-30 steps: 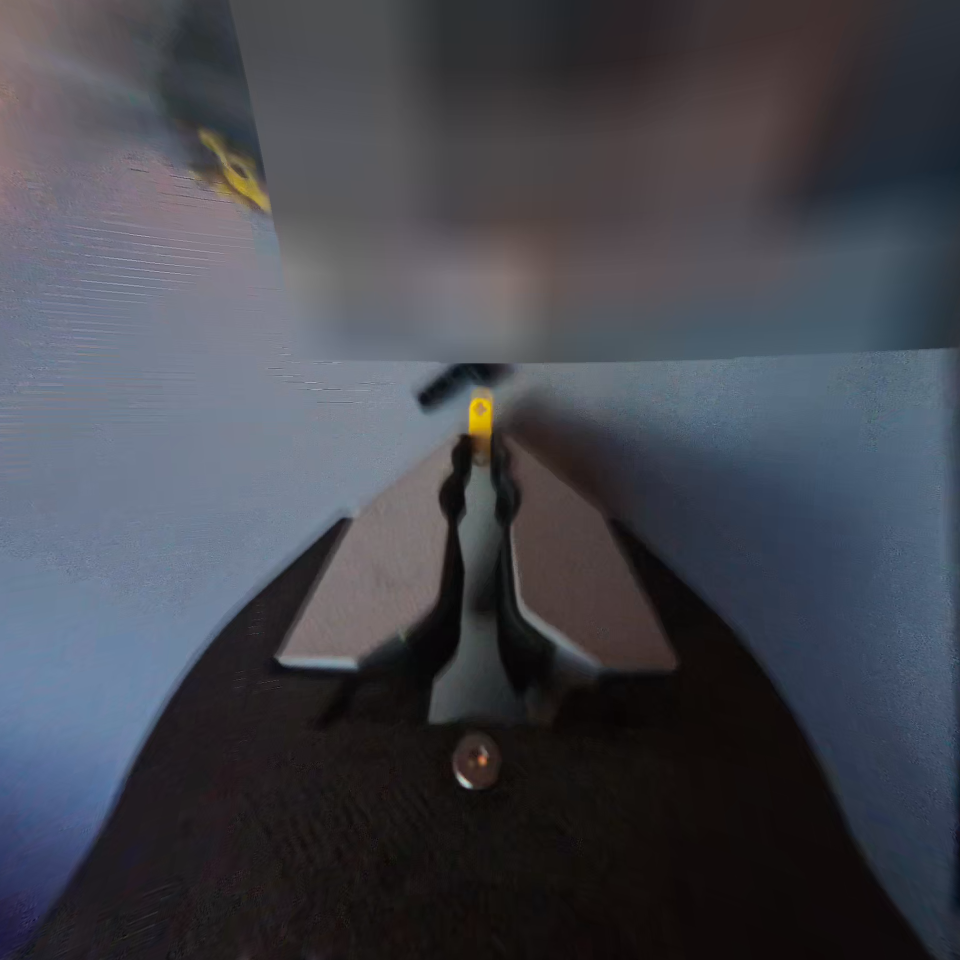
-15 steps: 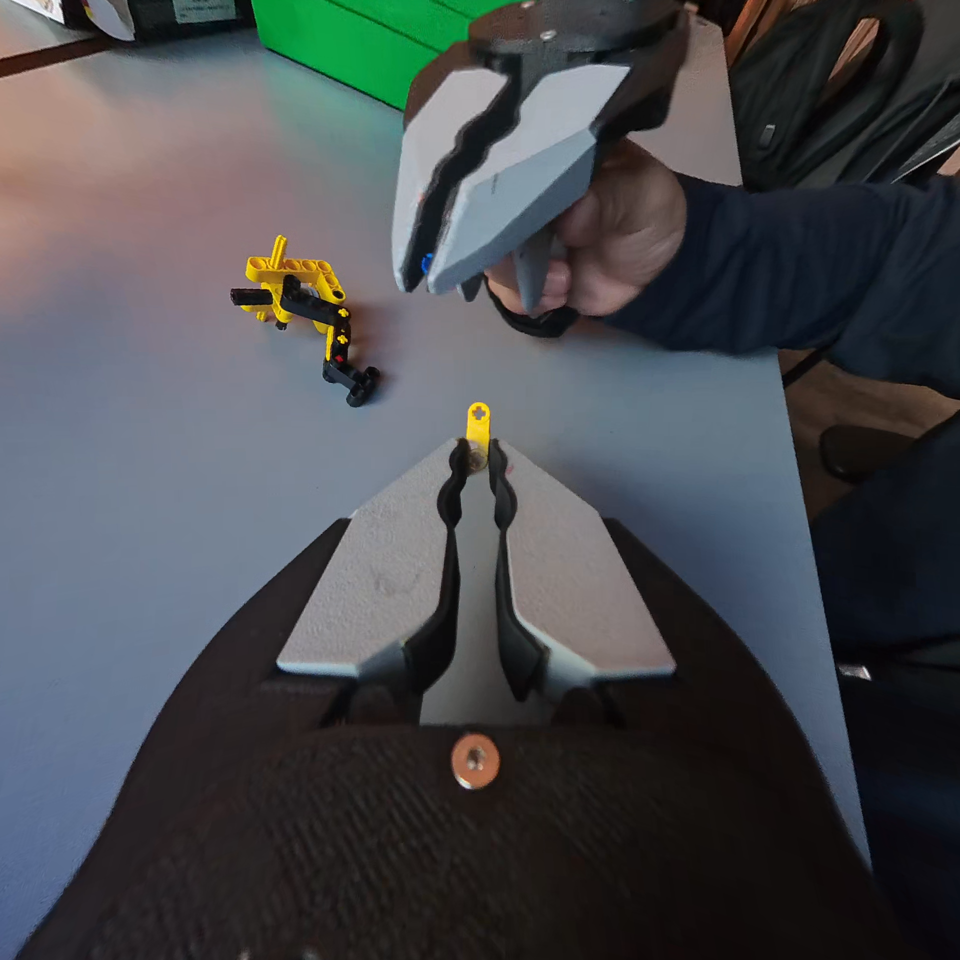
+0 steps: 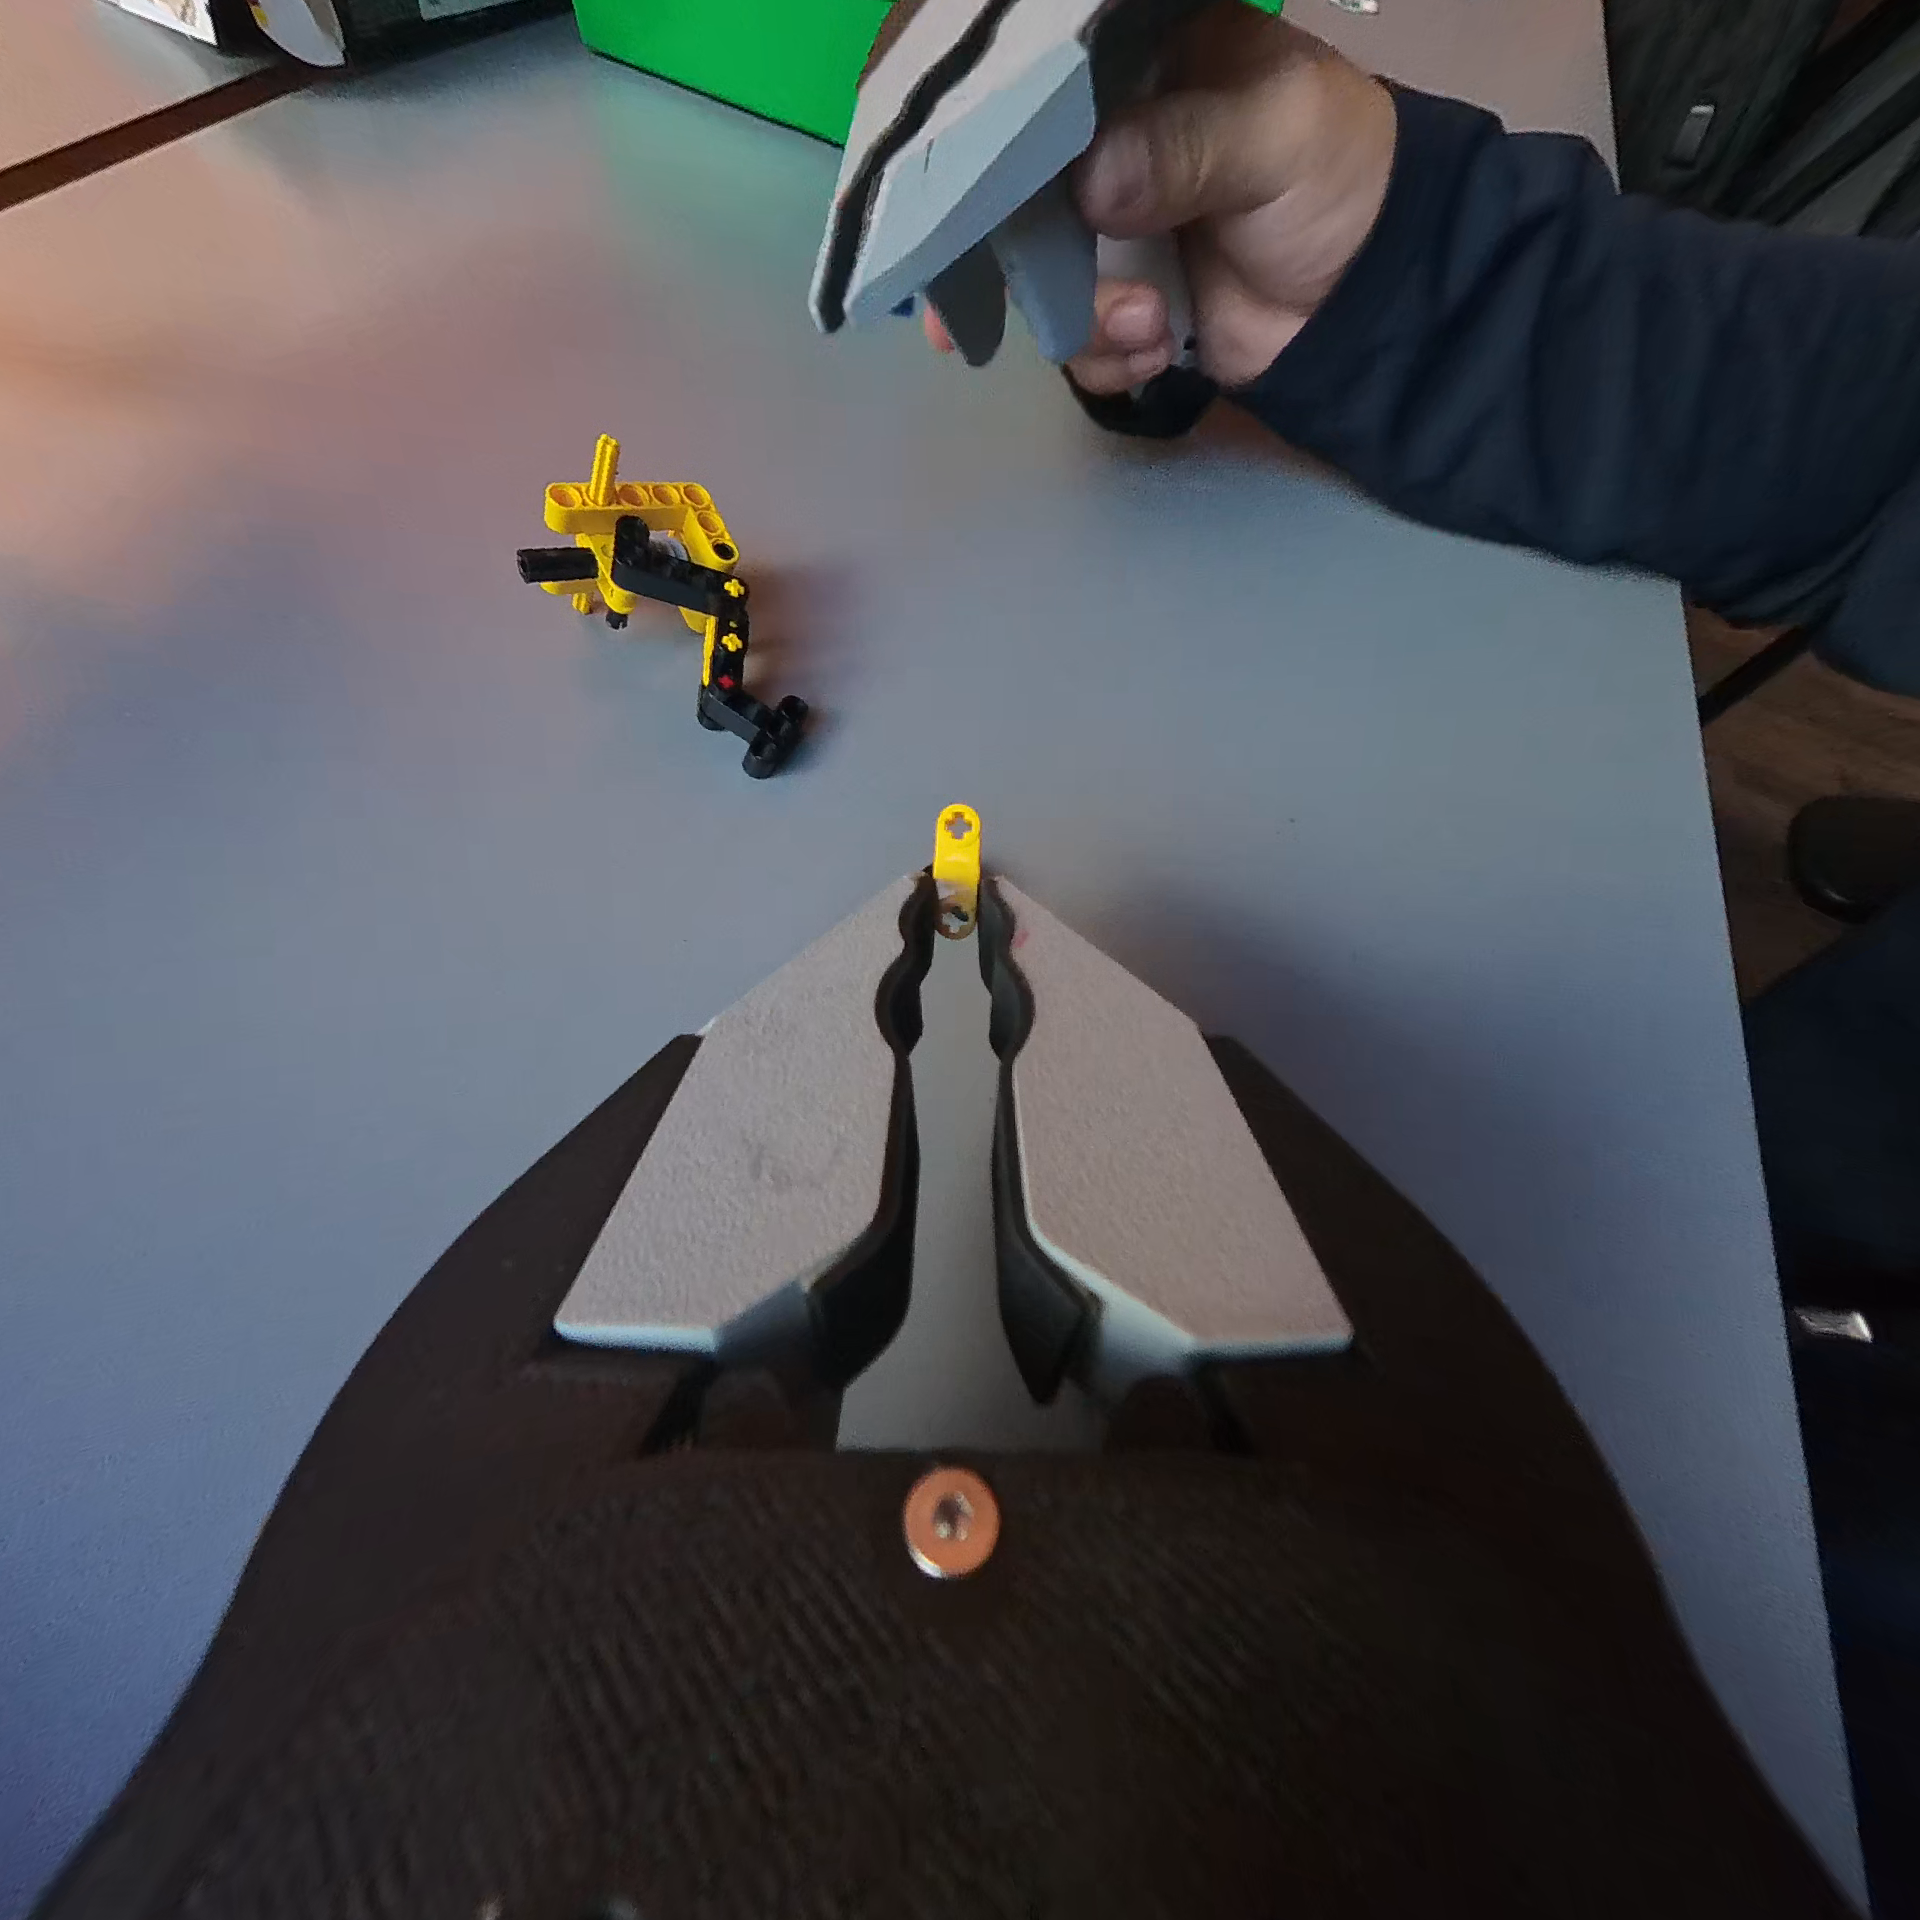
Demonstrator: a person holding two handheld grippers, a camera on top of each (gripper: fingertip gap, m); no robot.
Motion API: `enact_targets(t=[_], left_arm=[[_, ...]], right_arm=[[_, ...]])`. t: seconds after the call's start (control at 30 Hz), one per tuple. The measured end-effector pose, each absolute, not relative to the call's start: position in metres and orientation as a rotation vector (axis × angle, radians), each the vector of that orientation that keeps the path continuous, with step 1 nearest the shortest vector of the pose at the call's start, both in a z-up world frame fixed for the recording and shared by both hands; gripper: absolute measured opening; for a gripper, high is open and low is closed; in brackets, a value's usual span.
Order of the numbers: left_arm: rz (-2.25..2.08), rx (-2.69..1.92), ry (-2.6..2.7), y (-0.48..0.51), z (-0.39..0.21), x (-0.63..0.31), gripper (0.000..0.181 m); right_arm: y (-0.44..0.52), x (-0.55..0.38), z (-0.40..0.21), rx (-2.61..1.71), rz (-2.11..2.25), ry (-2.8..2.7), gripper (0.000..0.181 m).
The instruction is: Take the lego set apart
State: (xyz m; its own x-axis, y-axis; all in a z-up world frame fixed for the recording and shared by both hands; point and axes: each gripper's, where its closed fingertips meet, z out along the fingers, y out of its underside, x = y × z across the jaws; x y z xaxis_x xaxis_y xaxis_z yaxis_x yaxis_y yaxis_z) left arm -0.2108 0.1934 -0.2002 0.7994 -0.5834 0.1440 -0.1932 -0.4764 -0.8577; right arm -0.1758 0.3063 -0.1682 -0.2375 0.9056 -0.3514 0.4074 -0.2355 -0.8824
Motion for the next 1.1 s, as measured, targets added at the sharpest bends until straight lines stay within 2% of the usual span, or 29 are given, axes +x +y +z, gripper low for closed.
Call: enact_targets(t=[0.17, 0.3, 0.37, 0.43, 0.5, 0.57, 0.67, 0.8, 0.87, 0.97, 1.0, 1.1], left_arm=[[-0.522, -2.051, 0.581, 0.193, -0.200, -0.210, 0.005], [-0.506, -2.056, 0.597, 0.193, -0.202, -0.209, 0.005], [-0.485, -2.058, 0.608, 0.193, -0.203, -0.210, 0.005], [-0.474, -2.059, 0.614, 0.192, -0.203, -0.210, 0.005], [-0.471, -2.061, 0.617, 0.193, -0.204, -0.209, 0.005], [-0.468, -2.056, 0.624, 0.192, -0.203, -0.209, 0.005], [-0.458, -2.049, 0.641, 0.190, -0.202, -0.208, 0.005], [-0.460, -2.052, 0.652, 0.189, -0.203, -0.207, 0.005], [-0.453, -2.051, 0.659, 0.189, -0.204, -0.206, 0.005], [-0.443, -2.064, 0.657, 0.190, -0.206, -0.207, 0.005], [-0.440, -2.059, 0.654, 0.190, -0.205, -0.207, 0.005], [-0.451, -2.040, 0.642, 0.191, -0.202, -0.208, 0.005]], right_arm=[[0.327, -0.160, -0.223, -1.721, 1.110, -1.773, 0.001], [0.327, -0.160, -0.213, -1.678, 1.068, -1.776, 0.001], [0.344, -0.151, -0.168, -1.565, 0.958, -1.642, 0.002], [0.368, -0.123, -0.092, -1.422, 0.899, -1.381, 0.001], [0.407, -0.065, -0.032, -1.370, 0.747, -1.112, 0.001], [0.447, 0.005, -0.010, -1.402, 0.568, -0.925, 0.001], [0.492, 0.085, -0.054, -1.618, 0.407, -0.846, 0.002], [0.513, 0.130, -0.212, -2.205, 0.404, -0.879, 0.007], [0.512, 0.124, -0.182, -2.116, 0.570, -0.802, 0.002], [0.513, 0.110, -0.114, -1.873, 0.629, -0.764, 0.021], [0.514, 0.108, -0.107, -1.876, 0.591, -0.772, 0.033], [0.510, 0.093, -0.104, -1.876, 0.520, -0.847, 0.037]])
